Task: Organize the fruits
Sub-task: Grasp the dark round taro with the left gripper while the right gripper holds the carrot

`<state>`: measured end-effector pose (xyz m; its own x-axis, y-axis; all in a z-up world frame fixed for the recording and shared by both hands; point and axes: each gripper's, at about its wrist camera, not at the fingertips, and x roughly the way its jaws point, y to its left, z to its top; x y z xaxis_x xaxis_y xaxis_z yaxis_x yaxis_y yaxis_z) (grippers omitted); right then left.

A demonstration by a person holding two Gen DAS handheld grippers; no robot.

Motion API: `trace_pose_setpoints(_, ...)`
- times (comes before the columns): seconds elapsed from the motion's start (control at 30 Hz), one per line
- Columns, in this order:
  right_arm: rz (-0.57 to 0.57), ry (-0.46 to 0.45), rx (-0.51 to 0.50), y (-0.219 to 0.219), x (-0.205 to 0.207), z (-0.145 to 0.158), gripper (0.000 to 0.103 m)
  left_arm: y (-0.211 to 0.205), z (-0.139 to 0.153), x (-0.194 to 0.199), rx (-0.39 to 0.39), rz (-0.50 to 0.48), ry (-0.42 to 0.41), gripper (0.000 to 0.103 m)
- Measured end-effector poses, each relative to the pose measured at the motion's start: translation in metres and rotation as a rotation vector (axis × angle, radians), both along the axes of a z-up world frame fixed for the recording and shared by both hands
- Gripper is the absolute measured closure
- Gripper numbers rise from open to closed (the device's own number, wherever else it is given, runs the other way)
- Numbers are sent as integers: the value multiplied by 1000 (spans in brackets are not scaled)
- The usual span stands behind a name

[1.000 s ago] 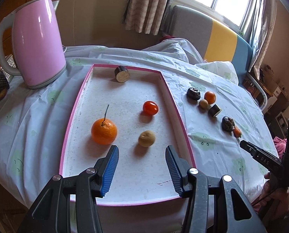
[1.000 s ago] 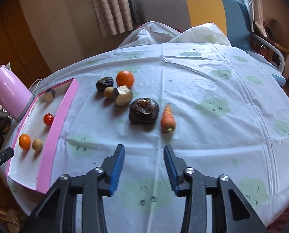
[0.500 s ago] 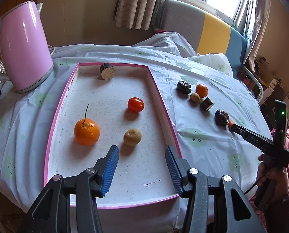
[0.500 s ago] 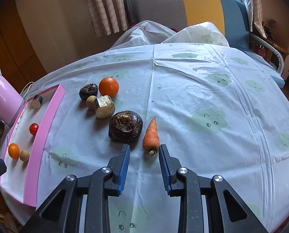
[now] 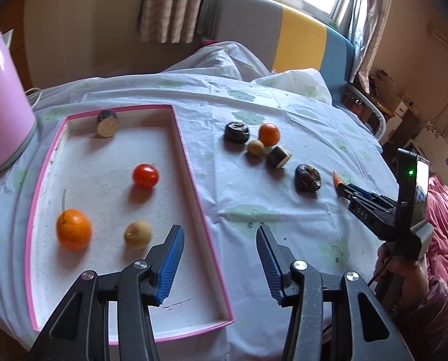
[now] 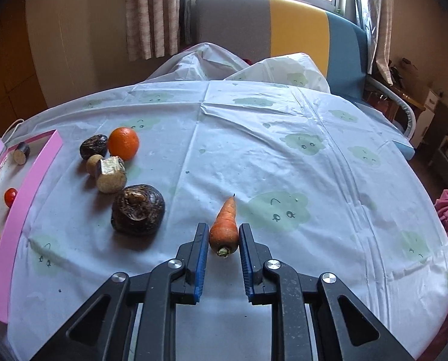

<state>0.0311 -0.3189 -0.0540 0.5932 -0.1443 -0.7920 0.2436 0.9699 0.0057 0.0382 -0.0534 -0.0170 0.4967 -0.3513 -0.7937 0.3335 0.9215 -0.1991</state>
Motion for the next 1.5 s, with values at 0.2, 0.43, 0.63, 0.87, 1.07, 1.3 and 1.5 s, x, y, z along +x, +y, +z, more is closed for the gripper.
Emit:
trace_pose_setpoints(0.2, 5, 4, 15, -7, 0, -8, 82, -29, 3, 7, 3, -62, 3, 52)
trace_pose_setpoints(0.43, -14, -14, 38, -10, -1, -13, 81, -65, -2, 21, 8, -127, 27, 52)
trace_pose_setpoints(0.63, -13, -10, 19, -8, 1, -13, 80, -101, -13, 38, 3, -169, 64, 52)
trace_pose_setpoints(0.87, -14, -22, 26, -9, -1, -14, 80, -134, -22, 53, -8, -185, 79, 52)
trace_pose_setpoints(1.07, -15, -29, 33, -10, -2, -14, 80, -154, -28, 63, 8, -206, 71, 52)
trace_pose_setpoints(1.3, -14, -32, 38, -10, -2, -14, 80, -167, -38, 72, 28, -211, 79, 52)
trace_pose_setpoints(1.5, -14, -32, 38, -10, -2, -14, 80, -175, -46, 77, 44, -217, 87, 52)
